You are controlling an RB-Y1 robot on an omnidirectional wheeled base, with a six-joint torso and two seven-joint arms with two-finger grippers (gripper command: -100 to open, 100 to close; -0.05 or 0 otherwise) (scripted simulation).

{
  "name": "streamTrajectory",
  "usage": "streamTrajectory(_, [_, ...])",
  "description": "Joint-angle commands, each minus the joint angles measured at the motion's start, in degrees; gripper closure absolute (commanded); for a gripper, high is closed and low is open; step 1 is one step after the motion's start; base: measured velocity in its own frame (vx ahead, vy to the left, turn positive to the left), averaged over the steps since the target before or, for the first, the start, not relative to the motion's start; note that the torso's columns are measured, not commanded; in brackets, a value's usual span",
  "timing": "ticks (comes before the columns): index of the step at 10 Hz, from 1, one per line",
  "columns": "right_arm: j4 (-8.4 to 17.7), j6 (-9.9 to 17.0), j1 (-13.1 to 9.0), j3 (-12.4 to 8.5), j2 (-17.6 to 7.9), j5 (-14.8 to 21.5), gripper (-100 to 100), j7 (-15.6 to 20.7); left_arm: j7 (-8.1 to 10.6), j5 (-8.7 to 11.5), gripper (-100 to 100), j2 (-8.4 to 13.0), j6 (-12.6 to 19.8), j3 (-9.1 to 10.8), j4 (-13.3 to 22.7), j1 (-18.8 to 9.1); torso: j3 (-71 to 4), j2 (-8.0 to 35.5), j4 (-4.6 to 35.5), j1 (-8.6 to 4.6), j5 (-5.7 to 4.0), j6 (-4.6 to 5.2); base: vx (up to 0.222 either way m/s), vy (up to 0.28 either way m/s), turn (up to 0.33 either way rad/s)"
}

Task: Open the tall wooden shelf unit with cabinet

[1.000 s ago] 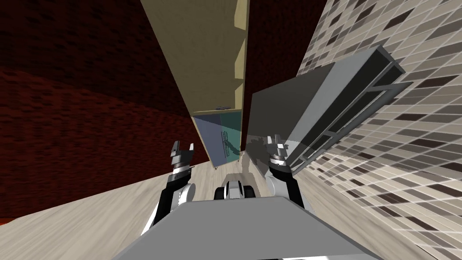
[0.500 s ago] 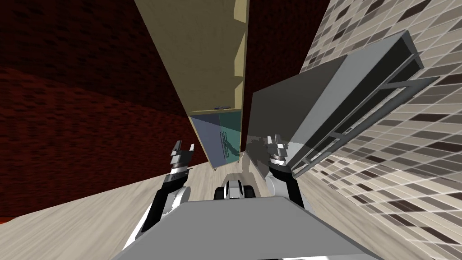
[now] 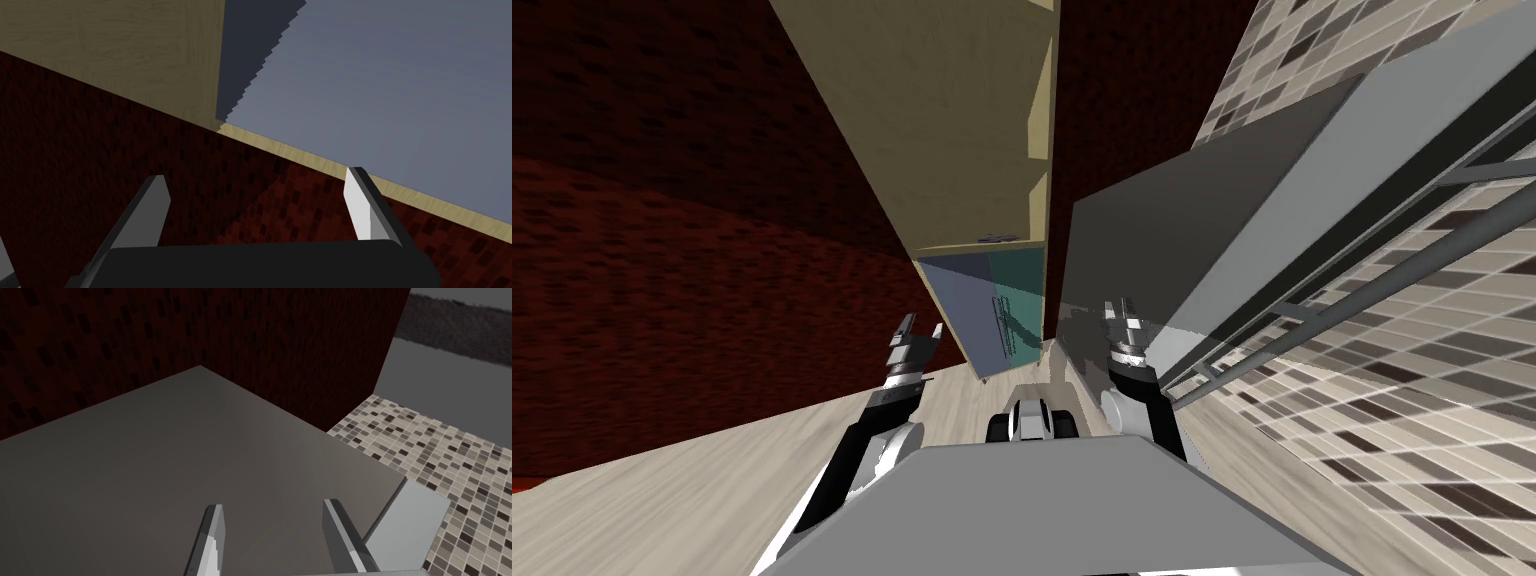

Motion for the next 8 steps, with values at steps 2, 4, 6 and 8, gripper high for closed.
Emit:
streamTrajectory(2, [0.0, 0.0, 0.0, 0.0, 0.0, 0.0, 0, 0.0, 1.41, 2.5, -100, 0.6, 4.4, 0.42, -1.7, 1.8, -0.1, -0.1, 0.0, 0.00, -0.01, 0.00, 0.098, -0.065, 0.037])
streamTrajectory(4, [0.0, 0.0, 0.0, 0.0, 0.0, 0.0, 0, 0.0, 2.17, 3.8, -100, 0.7, 6.7, 0.67, -2.6, 2.9, -0.1, -0.1, 0.0, 0.01, 0.00, 0.00, 0.107, -0.057, 0.033])
streamTrajectory(6, [0.0, 0.0, 0.0, 0.0, 0.0, 0.0, 0, 0.0, 2.92, 5.1, -100, 0.8, 8.9, 0.91, -3.5, 3.9, 0.0, -0.1, 0.0, -0.07, -0.02, 0.00, 0.090, -0.079, 0.031])
streamTrajectory(8, [0.0, 0.0, 0.0, 0.0, 0.0, 0.0, 0, 0.0, 3.67, 6.4, -100, 0.8, 11.1, 1.16, -4.2, 4.9, -0.1, -0.1, 0.0, -0.10, -0.04, 0.00, 0.104, -0.086, 0.032])
